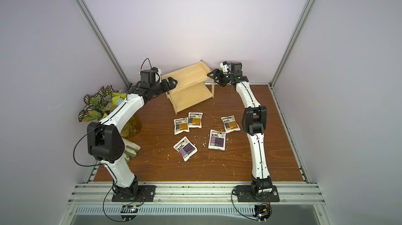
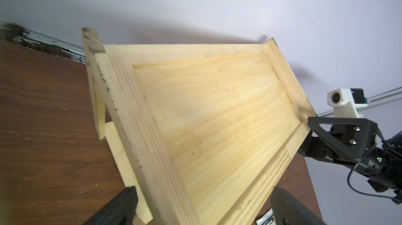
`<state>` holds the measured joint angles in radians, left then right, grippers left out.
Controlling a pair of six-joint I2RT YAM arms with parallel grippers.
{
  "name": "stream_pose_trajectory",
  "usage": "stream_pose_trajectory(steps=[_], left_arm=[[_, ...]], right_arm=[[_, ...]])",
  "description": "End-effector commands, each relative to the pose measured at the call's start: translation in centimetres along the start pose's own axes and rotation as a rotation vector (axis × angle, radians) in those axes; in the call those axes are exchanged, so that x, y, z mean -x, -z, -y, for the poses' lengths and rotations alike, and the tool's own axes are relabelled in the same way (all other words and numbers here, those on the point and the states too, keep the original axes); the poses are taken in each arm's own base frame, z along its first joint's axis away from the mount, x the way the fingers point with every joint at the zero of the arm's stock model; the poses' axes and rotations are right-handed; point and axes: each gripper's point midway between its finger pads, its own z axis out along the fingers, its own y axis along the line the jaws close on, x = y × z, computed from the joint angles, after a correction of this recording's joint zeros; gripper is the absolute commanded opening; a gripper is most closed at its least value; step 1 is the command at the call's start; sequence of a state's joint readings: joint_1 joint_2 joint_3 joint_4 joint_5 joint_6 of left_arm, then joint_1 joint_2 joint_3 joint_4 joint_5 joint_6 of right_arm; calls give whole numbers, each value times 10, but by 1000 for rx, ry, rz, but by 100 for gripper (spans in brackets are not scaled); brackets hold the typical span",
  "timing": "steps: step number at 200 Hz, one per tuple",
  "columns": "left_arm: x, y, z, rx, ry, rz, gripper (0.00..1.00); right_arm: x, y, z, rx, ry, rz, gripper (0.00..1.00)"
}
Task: Place the bagged coffee beans on the shelf by color
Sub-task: Adjust the shelf at the center of the board.
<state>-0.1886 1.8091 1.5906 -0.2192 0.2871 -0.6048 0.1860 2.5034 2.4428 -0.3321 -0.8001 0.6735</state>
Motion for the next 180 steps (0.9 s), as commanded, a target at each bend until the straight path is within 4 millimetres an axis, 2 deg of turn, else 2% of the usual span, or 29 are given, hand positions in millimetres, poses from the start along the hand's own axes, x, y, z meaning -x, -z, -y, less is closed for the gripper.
stream_pose_trajectory(steps=[1,43,83,141,180], left_arm=[[3,-2,11,-65,0,3,100],[-8,-6,15,-89,-16,-35,99],[-20,-10,22,-99,-44,-67,100],[-45,-22,44,-138,-79,-118,99],[-56,-28,57,-164,-82,-136,99]], right_arm=[[-5,19,-75,105,120,-12,91],[-27,34,-99,139,127,-4,91],[-55,52,-106,160,92,8,91],[-97,83,-95,124,29,45,91],[-109,100,-85,64,21,86,92]])
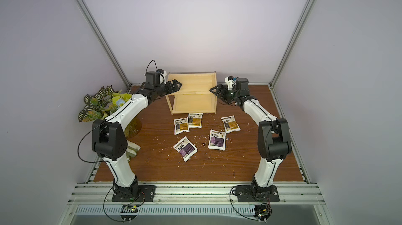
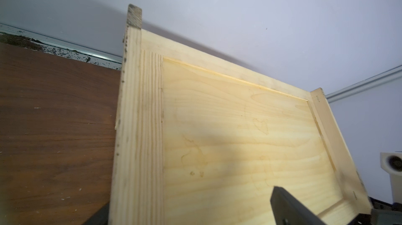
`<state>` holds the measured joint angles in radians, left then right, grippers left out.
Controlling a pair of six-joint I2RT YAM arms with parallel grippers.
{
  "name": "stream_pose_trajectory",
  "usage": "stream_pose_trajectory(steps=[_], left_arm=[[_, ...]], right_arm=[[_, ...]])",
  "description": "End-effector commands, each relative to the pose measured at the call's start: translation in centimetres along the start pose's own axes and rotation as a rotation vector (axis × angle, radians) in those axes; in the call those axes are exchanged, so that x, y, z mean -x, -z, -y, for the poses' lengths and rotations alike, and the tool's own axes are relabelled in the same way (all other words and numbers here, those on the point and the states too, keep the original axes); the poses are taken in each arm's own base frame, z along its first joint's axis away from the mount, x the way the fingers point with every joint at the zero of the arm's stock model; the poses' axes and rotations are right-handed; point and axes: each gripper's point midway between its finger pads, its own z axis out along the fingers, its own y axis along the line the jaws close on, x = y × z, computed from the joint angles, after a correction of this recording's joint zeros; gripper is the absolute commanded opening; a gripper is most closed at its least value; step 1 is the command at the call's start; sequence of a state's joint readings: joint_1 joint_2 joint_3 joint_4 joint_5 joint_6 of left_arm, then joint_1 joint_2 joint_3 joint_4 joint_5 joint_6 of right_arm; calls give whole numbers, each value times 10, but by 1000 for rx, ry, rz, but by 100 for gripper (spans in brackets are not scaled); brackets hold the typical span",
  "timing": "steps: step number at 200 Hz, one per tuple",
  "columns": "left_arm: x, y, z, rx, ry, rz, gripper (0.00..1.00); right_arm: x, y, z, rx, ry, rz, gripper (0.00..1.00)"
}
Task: Place the bagged coffee beans on the shelf by color
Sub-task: Adjust the shelf at the center of the board, then pick up the bagged coffee beans at the center of the board.
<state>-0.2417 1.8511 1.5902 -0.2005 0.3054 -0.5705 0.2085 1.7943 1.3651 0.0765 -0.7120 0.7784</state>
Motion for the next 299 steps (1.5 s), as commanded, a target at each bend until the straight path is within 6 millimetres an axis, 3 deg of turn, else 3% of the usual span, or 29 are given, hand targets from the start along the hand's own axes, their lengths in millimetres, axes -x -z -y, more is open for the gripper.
stream_pose_trajectory(steps=[1,61,95,140,171,197,228,233,258,299], left_arm=[[-28,-12,41,-126,-30,-76,99],[-30,-6,51,-147,-19,-64,100],[-21,2,45,-95,-32,-13,99],[2,17,19,11,-8,64,100],[30,43,2,53,15,141,99],[50,75,8,56,-3,202,99],[40,106,17,52,-6,190,100],[26,104,7,75,9,157,100],[-7,121,-5,98,53,120,99],[-82,135,-20,142,68,19,99]], right_arm=[[-5,12,-49,101,87,25,92],[36,57,-20,-63,42,256,99],[54,73,-10,-107,38,306,100],[63,94,-9,-150,61,344,99],[54,111,-13,-177,79,350,99],[26,126,-15,-189,81,313,99],[-26,133,-9,-176,46,241,98],[-36,132,-8,-169,36,227,98],[-84,124,-9,-147,21,149,98],[-161,91,-15,-126,37,8,98]])
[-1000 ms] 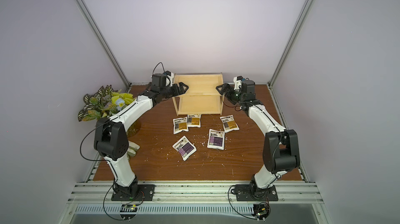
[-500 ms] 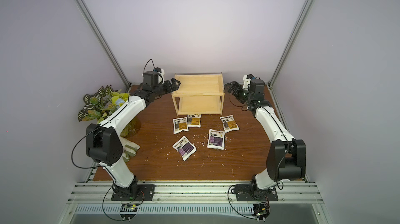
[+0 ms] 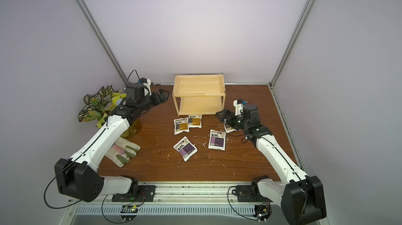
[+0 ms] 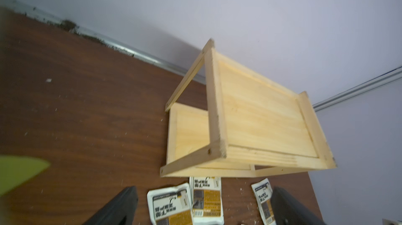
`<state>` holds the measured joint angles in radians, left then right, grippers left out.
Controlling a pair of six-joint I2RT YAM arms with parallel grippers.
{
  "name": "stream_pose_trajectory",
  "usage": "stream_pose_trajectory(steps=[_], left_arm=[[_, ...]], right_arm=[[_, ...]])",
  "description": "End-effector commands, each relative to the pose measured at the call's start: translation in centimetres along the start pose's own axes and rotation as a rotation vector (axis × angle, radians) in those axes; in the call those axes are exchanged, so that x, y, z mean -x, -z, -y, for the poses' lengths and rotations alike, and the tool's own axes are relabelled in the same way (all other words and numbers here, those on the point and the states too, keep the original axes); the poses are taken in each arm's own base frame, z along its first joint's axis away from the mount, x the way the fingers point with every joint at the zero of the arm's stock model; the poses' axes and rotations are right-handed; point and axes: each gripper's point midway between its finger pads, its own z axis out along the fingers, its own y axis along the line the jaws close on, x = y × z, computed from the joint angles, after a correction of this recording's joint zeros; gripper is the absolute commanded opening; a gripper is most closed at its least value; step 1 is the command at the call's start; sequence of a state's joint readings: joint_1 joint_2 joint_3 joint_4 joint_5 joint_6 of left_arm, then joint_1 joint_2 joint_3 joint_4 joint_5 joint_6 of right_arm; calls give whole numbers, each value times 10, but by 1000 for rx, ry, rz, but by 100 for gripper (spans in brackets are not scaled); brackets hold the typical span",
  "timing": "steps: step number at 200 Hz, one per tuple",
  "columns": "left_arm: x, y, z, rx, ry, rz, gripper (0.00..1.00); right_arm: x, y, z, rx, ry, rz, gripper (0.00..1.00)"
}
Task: Place the bagged coffee beans on the shelf by color
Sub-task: Pick up the bagged coffee beans at the center of the board.
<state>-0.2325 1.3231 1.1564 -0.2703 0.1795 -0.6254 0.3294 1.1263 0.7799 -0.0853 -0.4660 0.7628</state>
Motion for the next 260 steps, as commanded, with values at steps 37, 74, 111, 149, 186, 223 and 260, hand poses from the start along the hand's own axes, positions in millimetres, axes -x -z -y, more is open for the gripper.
stream_pose_trajectory(steps=[37,74,111,149,186,223,260], left_arm=[[-105,4,-27,40,59,-188,100],[-152,-10,-48,9,121,-240,100],[-173,-22,-59,25,138,-285,100],[-175,-34,-61,16,141,-278,100],[-175,-48,-62,26,124,-293,100],[-178,-60,-67,22,158,-308,100],[-173,-63,-77,-27,270,-279,100]], right_arm=[[-53,-36,-23,90,-3,-58,94],[-81,-76,-30,108,15,-126,93],[-98,-113,-37,110,14,-173,91],[-102,-154,-42,82,41,-205,91],[-98,-186,-42,69,45,-217,91],[-104,-203,-39,67,33,-245,90],[-112,-213,-36,68,31,-264,88]])
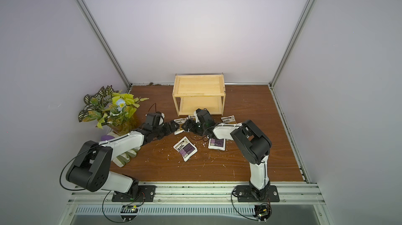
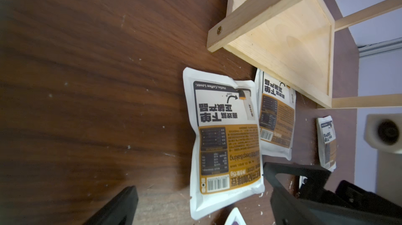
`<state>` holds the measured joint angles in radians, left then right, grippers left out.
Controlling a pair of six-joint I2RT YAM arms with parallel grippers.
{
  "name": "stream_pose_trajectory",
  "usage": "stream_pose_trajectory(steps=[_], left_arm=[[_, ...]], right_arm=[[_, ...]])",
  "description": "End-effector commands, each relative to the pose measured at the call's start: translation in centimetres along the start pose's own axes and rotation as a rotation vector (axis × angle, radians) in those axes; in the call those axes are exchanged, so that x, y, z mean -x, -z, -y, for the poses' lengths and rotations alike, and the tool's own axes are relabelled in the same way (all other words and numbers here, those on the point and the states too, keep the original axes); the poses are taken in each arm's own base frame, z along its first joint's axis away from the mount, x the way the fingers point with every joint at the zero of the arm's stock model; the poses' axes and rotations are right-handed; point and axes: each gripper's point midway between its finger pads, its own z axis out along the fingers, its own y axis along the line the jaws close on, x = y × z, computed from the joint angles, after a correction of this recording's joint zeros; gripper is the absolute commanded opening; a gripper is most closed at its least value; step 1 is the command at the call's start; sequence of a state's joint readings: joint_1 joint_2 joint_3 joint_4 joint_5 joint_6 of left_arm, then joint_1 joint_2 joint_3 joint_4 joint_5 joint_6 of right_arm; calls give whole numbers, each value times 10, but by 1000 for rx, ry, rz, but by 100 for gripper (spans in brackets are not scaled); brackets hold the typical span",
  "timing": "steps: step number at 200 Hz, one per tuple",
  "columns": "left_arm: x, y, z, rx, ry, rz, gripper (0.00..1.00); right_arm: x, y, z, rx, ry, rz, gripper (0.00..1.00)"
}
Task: Place the bagged coffee beans on the shelf by color
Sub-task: Pick up the bagged coffee beans at the center of the board.
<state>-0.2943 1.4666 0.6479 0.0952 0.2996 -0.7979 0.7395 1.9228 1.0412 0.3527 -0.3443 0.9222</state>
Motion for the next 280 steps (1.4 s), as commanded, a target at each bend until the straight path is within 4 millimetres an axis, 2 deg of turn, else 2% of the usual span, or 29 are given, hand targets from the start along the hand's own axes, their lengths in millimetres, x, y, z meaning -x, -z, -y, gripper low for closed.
stream_pose_trajectory(steps=[1,47,120,143,211,246,260,280], left_arm=[[16,3,3,-86,72,46,100],[30,9,-7,-133,138,95,100],[37,-8,-5,-199,172,60,100],[38,-10,-4,-199,163,55,100],[34,-9,-4,-199,143,39,99],[35,-1,1,-204,134,42,99],[35,3,3,-202,128,44,100],[35,9,6,-199,118,41,100]], right_arm=[[7,-3,-20,53,24,19,88],[0,-17,-15,83,2,-9,76],[-2,-29,-13,132,-17,-6,63],[-5,-30,-14,146,-18,-15,50],[-15,-19,-17,184,-18,-36,24],[-22,-10,-23,206,-12,-50,21],[-26,-5,-27,218,-5,-58,13],[-29,4,-35,240,8,-63,10]])
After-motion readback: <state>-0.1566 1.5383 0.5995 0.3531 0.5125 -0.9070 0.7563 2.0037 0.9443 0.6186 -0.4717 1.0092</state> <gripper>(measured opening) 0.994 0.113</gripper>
